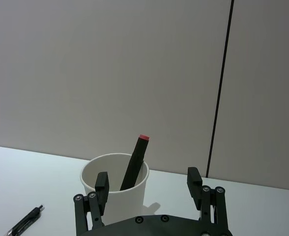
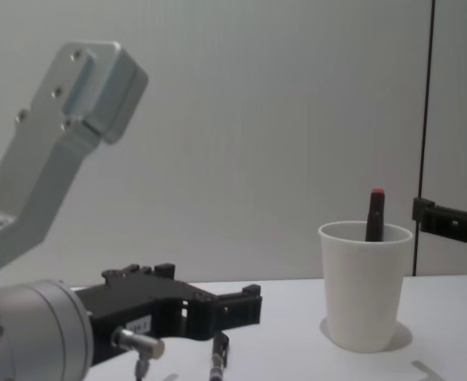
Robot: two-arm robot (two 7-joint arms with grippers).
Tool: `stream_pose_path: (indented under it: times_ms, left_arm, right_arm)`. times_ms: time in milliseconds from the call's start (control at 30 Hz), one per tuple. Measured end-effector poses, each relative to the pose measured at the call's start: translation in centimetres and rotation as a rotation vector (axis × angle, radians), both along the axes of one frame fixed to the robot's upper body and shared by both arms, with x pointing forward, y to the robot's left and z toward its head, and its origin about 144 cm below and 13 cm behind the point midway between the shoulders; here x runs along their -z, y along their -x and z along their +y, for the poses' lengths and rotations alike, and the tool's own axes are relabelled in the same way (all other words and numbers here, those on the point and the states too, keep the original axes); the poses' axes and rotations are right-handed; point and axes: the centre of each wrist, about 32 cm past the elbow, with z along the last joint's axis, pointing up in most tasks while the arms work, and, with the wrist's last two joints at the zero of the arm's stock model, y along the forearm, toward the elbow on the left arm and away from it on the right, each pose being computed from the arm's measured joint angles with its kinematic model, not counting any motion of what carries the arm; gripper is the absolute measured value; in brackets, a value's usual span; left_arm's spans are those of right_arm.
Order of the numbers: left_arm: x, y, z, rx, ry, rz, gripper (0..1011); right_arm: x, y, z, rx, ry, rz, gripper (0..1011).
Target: Place the pen into the pen holder.
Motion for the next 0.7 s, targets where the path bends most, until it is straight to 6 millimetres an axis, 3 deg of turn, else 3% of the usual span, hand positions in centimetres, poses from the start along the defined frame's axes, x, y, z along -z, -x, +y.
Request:
stream_pose_path:
  times_ms: [700]
  left_arm:
    - [1.0,-0.6,-1.3,0.018,0.007,0.088,1001]
  right_arm:
    - [0.0,0.0,0.0,0.0,0.0,0.0,1001]
